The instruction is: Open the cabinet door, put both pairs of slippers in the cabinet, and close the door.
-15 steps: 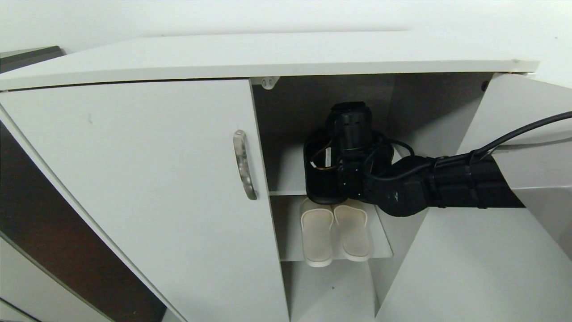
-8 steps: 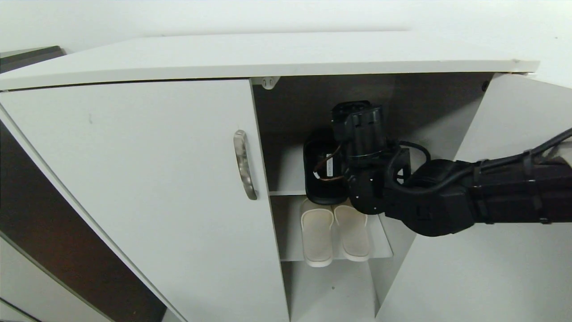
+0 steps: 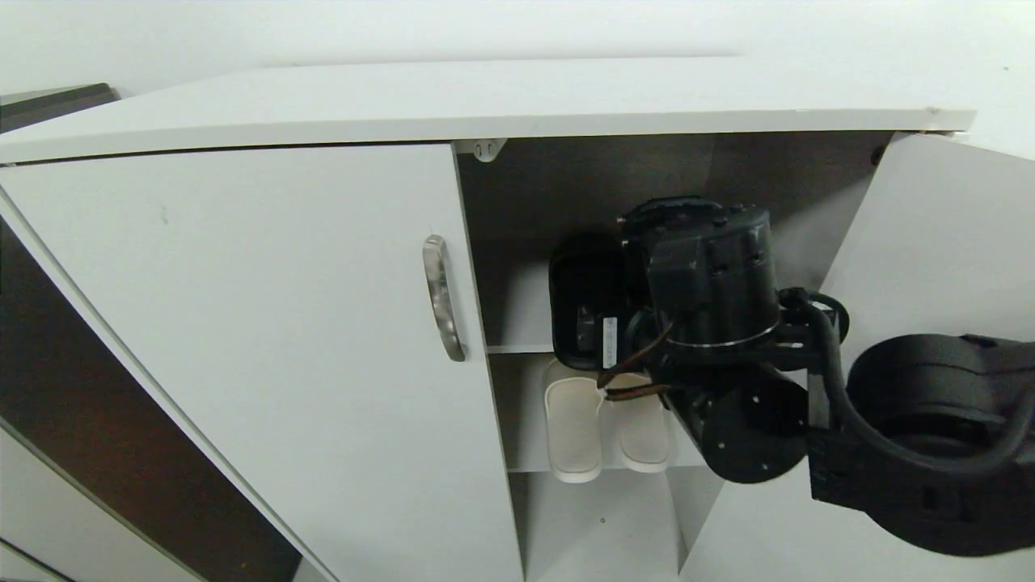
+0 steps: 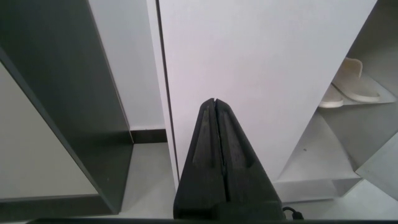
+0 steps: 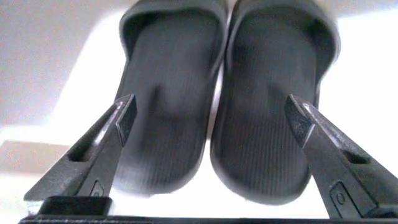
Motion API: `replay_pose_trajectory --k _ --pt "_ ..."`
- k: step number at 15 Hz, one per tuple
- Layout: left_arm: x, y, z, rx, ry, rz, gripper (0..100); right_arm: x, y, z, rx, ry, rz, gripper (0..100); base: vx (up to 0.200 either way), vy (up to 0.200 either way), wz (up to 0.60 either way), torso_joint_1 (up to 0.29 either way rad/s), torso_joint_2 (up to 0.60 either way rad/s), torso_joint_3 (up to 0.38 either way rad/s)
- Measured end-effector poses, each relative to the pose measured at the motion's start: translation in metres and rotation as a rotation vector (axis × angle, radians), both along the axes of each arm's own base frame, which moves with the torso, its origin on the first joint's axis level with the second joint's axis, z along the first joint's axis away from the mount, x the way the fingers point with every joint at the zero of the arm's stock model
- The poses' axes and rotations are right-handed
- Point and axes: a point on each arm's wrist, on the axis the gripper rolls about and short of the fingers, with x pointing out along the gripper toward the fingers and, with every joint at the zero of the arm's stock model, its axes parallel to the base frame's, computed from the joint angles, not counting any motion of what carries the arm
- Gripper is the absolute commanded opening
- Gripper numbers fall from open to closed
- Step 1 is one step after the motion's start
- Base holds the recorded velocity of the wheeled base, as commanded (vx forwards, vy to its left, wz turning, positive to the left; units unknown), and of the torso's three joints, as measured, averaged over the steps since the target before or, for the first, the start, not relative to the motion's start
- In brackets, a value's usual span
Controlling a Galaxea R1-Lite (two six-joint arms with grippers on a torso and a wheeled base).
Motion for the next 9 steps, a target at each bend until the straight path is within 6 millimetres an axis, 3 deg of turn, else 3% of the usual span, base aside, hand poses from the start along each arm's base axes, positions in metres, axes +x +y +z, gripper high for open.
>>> replay_pose_trajectory --k 1,2,9 --pt "0.000 0.000 0.000 0.000 0.000 -0.001 0 -0.009 -0.003 -0.003 0.007 0.013 0.014 100 0.000 0.000 0.00 0.000 0.00 0.000" --pt "0.000 0.000 0.000 0.000 0.000 -0.001 0 -0.017 -0.006 -0.006 0.013 0.021 0.027 0 0.000 0.000 0.00 0.000 0.00 0.000" --pt "0.000 0.000 0.000 0.001 0.000 -0.001 0 -0.035 -0.013 -0.010 0.019 0.025 0.075 0 0.000 0.000 0.00 0.000 0.00 0.000"
